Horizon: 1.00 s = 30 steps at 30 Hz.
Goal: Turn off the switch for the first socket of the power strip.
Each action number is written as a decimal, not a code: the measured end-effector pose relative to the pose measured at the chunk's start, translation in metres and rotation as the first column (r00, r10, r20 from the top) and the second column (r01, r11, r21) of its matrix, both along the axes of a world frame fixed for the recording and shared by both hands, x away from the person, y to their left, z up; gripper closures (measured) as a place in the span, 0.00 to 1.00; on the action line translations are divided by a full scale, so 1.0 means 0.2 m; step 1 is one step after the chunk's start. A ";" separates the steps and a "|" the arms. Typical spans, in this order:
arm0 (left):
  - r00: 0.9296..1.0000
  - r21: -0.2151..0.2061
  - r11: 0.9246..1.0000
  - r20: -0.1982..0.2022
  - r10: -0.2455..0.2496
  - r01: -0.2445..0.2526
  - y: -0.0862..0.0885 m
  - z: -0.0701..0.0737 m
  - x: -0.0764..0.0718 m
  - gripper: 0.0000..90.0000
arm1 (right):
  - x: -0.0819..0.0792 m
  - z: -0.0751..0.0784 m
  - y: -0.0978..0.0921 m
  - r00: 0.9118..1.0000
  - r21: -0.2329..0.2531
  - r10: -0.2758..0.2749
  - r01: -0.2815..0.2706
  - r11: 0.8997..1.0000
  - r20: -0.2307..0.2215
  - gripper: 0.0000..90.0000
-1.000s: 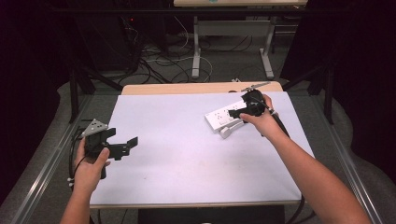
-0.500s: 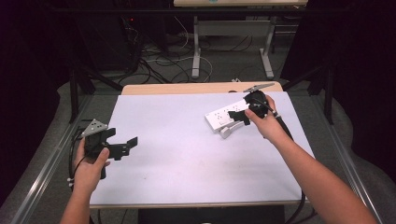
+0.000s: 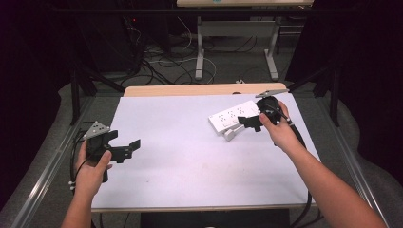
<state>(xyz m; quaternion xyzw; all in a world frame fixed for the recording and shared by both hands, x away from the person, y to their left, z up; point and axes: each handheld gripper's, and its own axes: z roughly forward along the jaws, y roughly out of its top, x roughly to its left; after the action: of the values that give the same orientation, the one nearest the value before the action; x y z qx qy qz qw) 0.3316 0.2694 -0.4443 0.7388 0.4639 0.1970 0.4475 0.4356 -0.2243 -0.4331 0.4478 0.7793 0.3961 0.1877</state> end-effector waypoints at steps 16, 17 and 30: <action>1.000 -0.010 1.000 0.001 0.007 -0.007 0.00 0.00 0.00 0.03 | -0.16 0.01 -0.10 0.999 -0.007 0.004 -0.004 1.000 0.043 0.00; 1.000 -0.009 1.000 0.001 0.007 -0.007 0.00 0.00 0.00 0.03 | -0.17 0.01 -0.10 0.999 -0.009 0.007 -0.006 1.000 0.045 0.00; 1.000 -0.002 1.000 -0.002 0.004 -0.004 0.00 0.00 0.00 0.03 | -0.31 0.01 -0.16 0.998 0.015 0.038 -0.038 0.999 0.046 0.00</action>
<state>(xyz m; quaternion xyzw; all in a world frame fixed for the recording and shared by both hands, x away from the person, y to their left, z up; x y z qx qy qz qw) 0.3310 0.2688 -0.4447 0.7378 0.4659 0.1965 0.4472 0.3730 -0.2559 -0.4314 0.4251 0.7801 0.4159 0.1945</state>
